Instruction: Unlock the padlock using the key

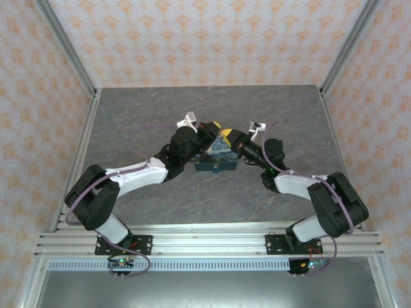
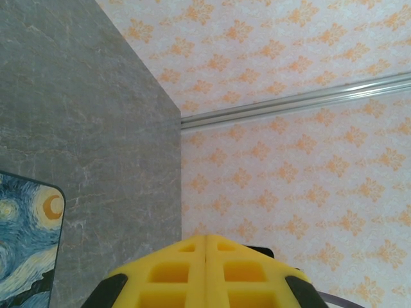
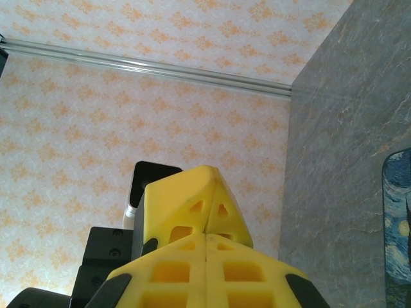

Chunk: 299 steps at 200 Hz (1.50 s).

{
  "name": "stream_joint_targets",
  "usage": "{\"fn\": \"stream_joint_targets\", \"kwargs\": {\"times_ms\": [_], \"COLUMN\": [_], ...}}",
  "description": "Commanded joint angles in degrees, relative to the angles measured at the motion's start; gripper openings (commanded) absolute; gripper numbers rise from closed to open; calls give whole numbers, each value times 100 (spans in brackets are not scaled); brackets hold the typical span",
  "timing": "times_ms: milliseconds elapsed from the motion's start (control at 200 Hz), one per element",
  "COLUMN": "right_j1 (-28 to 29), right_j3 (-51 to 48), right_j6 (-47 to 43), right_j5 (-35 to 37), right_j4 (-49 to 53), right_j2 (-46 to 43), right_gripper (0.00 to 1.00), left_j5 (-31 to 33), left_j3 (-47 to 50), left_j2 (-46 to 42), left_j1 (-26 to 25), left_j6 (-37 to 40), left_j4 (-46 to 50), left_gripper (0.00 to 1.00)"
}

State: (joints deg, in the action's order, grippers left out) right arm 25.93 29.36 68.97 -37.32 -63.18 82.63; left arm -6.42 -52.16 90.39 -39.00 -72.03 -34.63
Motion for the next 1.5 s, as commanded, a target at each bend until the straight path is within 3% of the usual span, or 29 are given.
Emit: {"fn": "stream_joint_targets", "kwargs": {"times_ms": [0, 165, 240, 310, 440, 530, 711, 1491], "right_j1": [-56, -71, -80, -74, -82, -81, -84, -81], "right_j3": [-167, -282, -319, -365, -422, -440, -440, -431], "right_j6": [-258, -334, -335, -340, -340, -340, -358, -333], "right_j5": [-30, -3, 6, 8, 1, -35, -65, -81], "right_j4": [12, 146, 173, 183, 209, 220, 302, 240], "right_j2": [-293, -453, -479, -495, -536, -583, -671, -592], "right_gripper": [0, 0, 0, 0, 0, 0, 0, 0], "left_j5": [149, 138, 157, 145, 12, -259, -749, -839], "left_j3": [-44, -30, 8, 37, -27, -112, -27, -117], "left_j2": [-126, -221, -265, -310, -383, -399, -377, 12], "left_j1": [68, 86, 109, 127, 149, 148, 148, -53], "left_j6": [65, 94, 84, 97, 203, 356, 461, 260], "left_j4": [179, 298, 337, 378, 665, 918, 886, 279], "left_gripper": [8, 23, 44, 57, 64, 62, 47, 23]}}
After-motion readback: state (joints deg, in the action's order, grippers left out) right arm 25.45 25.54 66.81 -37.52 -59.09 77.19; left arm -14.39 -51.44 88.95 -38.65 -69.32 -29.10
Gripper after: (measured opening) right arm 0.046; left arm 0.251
